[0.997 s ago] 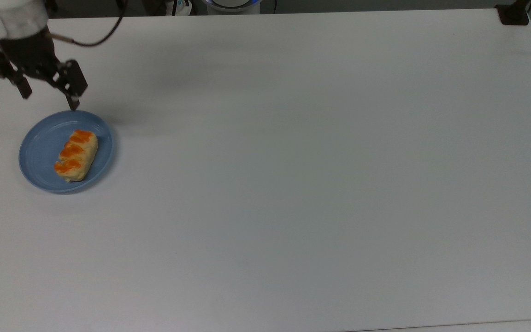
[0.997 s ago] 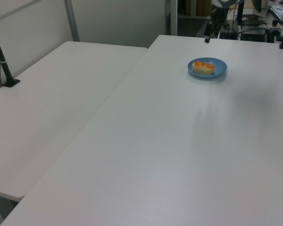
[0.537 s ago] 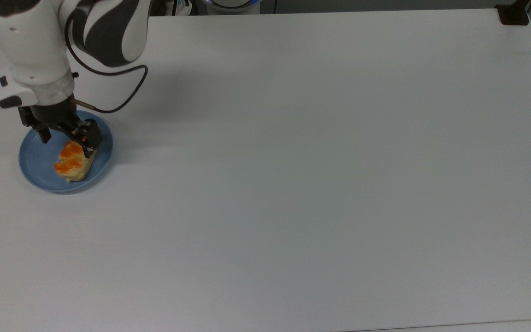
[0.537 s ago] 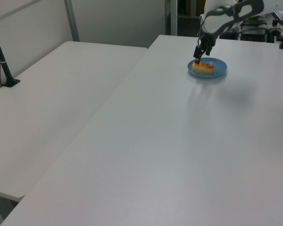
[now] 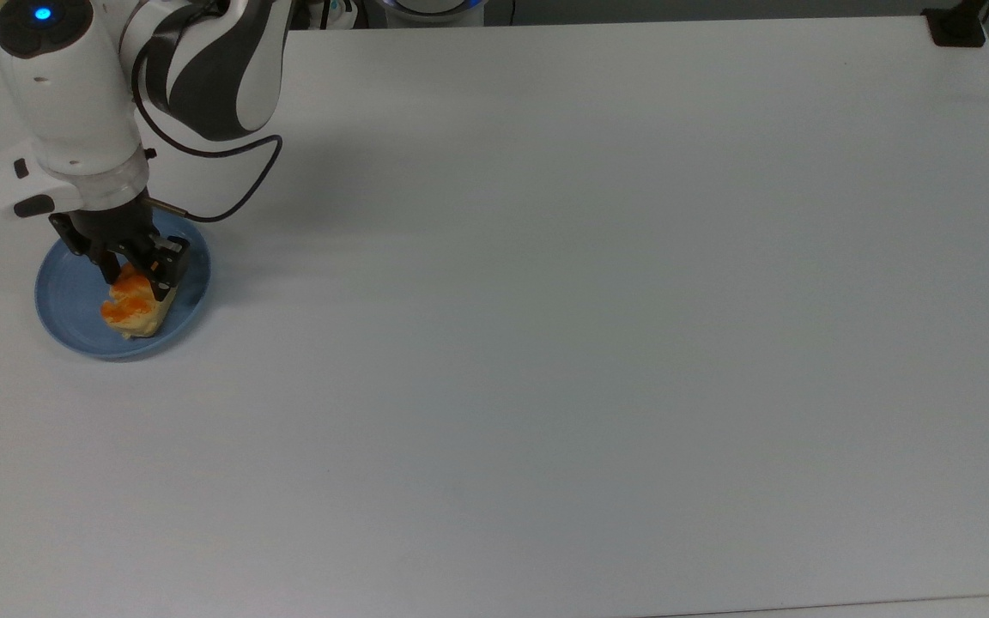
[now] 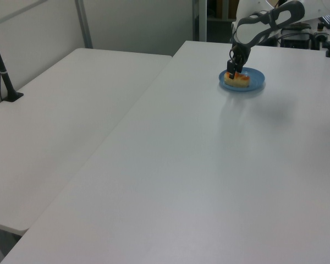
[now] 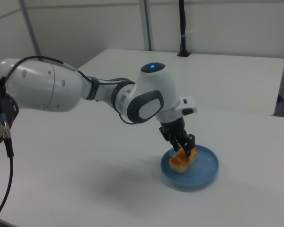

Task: Put the bread on the table
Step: 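Close the gripper on the bread with orange topping, then lift the bread off the plate and carry it away from the plate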

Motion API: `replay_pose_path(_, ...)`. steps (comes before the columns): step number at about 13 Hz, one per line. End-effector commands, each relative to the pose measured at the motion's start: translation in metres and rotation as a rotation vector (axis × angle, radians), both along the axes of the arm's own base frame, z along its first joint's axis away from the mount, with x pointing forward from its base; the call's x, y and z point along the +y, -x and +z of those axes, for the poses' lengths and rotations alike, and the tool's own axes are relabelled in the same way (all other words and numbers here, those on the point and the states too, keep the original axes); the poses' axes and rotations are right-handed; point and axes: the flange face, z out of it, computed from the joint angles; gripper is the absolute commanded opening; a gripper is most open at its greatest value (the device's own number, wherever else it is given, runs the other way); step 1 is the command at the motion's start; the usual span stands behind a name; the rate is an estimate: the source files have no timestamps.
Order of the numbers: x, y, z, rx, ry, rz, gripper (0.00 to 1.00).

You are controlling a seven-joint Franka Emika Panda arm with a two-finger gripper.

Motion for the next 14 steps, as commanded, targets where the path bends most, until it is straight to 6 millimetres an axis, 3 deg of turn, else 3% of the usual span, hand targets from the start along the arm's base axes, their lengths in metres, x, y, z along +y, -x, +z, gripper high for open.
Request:
replay_pose_path(1,0.006,0.0,-0.004,0.014,0.014,0.014,0.4)
replay_pose_path(4,0.001,0.004,0.006,0.017,0.015,0.046,0.26)
replay_pose_path(8,-0.011,0.016,0.035,0.039,0.007,0.089,0.11)
replay_pose_path(11,-0.016,0.028,0.068,0.05,-0.016,0.111,0.1)
replay_pose_path(13,-0.004,0.031,0.091,0.047,-0.039,0.119,0.1)
replay_pose_path(14,0.013,0.029,0.103,0.039,-0.054,0.137,0.1)
